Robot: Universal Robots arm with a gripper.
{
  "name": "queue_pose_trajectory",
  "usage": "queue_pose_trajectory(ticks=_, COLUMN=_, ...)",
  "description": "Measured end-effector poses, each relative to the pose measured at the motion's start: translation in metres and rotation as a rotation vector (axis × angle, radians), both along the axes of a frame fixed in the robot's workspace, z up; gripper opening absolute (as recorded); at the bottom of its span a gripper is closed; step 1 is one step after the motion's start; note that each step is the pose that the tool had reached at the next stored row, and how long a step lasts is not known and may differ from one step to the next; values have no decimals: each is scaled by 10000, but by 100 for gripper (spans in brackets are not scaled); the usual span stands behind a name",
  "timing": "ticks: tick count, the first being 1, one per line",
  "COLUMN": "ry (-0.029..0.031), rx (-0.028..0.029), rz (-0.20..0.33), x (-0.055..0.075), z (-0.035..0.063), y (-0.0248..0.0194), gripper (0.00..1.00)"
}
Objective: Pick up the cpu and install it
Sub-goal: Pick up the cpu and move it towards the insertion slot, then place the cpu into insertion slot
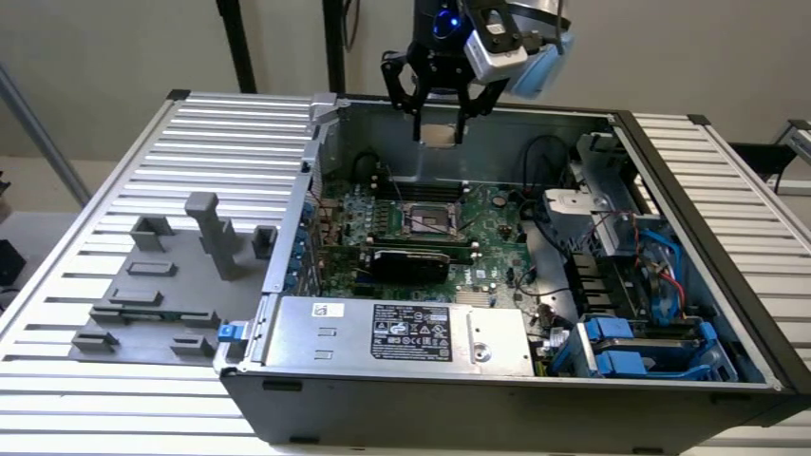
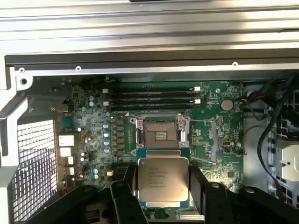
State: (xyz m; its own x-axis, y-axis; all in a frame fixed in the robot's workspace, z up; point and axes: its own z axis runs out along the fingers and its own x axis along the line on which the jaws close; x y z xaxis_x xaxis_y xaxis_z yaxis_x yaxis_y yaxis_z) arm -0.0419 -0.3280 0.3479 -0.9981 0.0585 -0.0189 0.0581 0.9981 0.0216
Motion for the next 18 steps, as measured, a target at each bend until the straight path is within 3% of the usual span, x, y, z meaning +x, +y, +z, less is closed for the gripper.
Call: queue_pose_trajectory(ticks=18, ry=0, rx=0, rz=0, x=35, z=-9, y=12, gripper=55)
